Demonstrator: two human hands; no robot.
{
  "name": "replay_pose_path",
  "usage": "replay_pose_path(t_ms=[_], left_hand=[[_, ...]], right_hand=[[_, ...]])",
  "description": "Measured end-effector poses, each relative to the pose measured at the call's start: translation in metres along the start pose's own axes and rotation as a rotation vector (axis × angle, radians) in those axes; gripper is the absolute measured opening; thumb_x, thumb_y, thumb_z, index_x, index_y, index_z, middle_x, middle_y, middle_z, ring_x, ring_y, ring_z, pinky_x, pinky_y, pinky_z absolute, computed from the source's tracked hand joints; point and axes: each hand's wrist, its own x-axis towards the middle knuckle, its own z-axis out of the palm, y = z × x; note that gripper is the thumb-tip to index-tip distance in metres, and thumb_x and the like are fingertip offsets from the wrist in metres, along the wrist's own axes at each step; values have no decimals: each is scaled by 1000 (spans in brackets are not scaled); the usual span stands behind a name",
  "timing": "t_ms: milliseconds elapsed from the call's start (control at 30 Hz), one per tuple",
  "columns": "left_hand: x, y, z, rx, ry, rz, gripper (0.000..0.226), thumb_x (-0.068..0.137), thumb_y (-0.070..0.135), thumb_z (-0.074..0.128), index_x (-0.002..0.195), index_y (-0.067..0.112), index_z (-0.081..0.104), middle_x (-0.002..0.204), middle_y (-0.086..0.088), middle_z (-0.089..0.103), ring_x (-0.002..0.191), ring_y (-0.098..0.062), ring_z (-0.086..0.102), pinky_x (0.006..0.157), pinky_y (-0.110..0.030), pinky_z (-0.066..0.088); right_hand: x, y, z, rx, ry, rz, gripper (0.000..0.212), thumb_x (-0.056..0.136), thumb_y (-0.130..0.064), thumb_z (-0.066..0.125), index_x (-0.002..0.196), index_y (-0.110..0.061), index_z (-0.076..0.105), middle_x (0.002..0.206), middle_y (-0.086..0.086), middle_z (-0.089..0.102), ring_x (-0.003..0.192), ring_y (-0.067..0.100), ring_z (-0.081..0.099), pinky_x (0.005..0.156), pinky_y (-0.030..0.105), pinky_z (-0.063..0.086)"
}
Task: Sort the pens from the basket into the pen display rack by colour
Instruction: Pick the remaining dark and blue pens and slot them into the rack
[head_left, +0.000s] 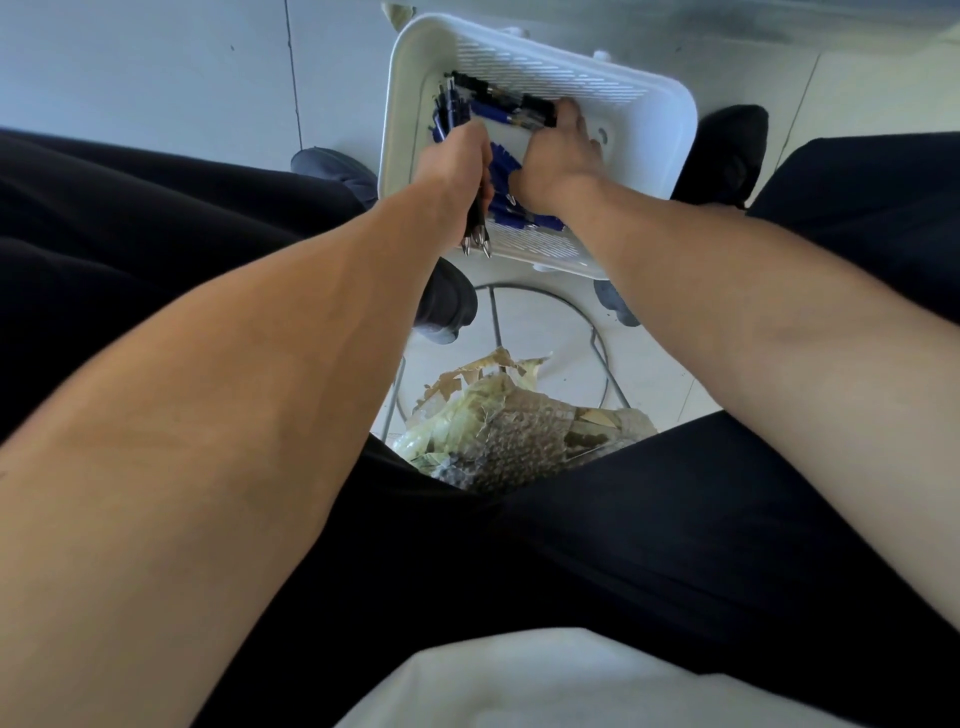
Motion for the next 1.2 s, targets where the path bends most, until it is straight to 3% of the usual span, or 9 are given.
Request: replay_pose_path(t_ms=[100,233,367,500,633,733,833,1033,1200], left_hand=[[2,-2,-1,1,-12,-2,21,83,8,45,64,17,44,52,2,45,43,-13,39,51,-26,38],[1,-2,-2,16,-23,1,19,83,9,45,66,17,44,55,2,45,45,-13,39,52,-26,38],[0,-2,-1,17,-16,0,19,82,10,46,65,16,44,56,1,45,45,-13,40,50,-24,38],[1,-4,-1,28,-33,-1,19,83,9,46,66,16,44,54,1,45,45,-14,40,50,-24,39],[3,-4,-1,25,-26,-6,20,82,8,43,65,17,43,56,1,44,44,-13,38,47,-23,36],[2,-2,0,67,-11,-4,20,82,9,42,64,17,41,55,1,42,40,-14,35,45,-21,31],[0,-2,2,120,24,-8,13,80,8,45,69,15,43,54,0,40,38,-14,33,46,-21,29],[2,-8,7,103,64,34,14,83,16,58,93,6,59,57,-3,52,36,-12,39,46,-21,34],[9,-6,3,130,105,65,20,89,26,66,95,11,54,62,-1,46,42,-11,38,42,-19,33]], right_hand=[[0,-2,-5,-131,-86,31,47,93,-28,56,133,-4,59,165,18,6,152,36,6,123,49,12],[-1,-3,-2,-240,-98,34,52,92,-33,56,138,-9,53,157,22,23,146,38,19,118,49,18],[-3,-7,3,-133,-130,-12,51,96,-33,55,140,-9,50,150,21,33,139,40,31,113,44,30],[1,10,4,162,-65,-22,28,92,-15,58,118,-14,71,140,13,50,119,30,55,97,26,44],[-1,23,3,485,-50,86,20,85,-8,69,101,-20,73,107,-2,66,101,12,56,86,17,44],[-8,24,2,874,-165,140,32,74,0,82,94,-18,66,95,7,69,79,17,68,69,24,58],[-17,21,-6,1202,-322,174,41,72,9,82,106,-11,70,85,6,72,70,13,69,64,20,55],[-21,26,-15,1303,-573,77,45,76,4,81,118,-11,74,84,-1,73,72,8,65,69,17,52],[-21,30,-15,1381,-540,72,8,92,-26,71,95,-19,74,86,-5,73,76,10,65,76,23,52]])
